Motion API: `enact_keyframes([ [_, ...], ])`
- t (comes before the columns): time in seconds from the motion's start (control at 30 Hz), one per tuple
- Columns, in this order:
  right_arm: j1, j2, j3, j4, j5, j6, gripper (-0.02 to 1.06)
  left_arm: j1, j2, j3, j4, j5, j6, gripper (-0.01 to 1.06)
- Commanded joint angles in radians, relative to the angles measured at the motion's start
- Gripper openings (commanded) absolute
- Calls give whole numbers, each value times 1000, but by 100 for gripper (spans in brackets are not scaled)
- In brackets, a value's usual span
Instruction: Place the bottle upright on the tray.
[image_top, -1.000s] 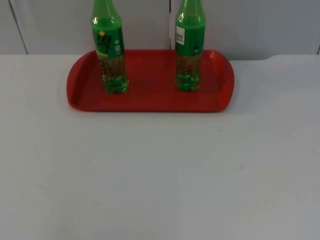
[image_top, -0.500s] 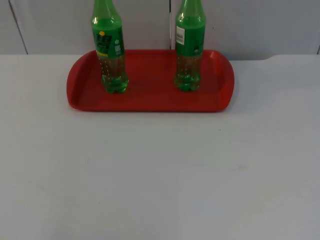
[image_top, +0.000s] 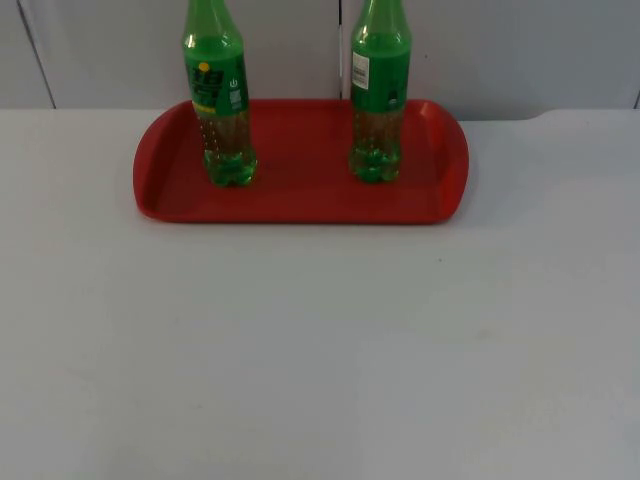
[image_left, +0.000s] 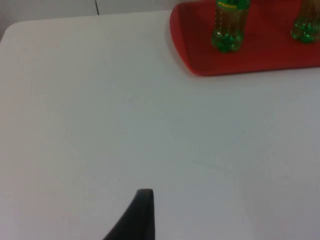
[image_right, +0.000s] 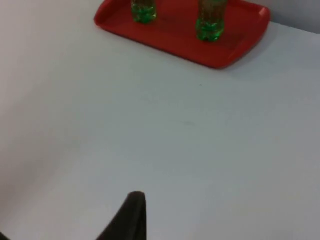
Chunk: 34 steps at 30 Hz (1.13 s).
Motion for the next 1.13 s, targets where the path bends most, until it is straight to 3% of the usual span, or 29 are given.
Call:
enact_keyframes([
  [0.0, -41, -3, 2, 2, -4, -10, 105, 3, -3, 3, 2, -2, -4, 105],
  [0.73, -375, -3, 2, 2, -4, -8, 105, 3, -3, 3, 2, -2, -4, 105],
  [1.1, -495, -3, 2, 5, -4, -8, 105, 3, -3, 3, 2, -2, -4, 105],
])
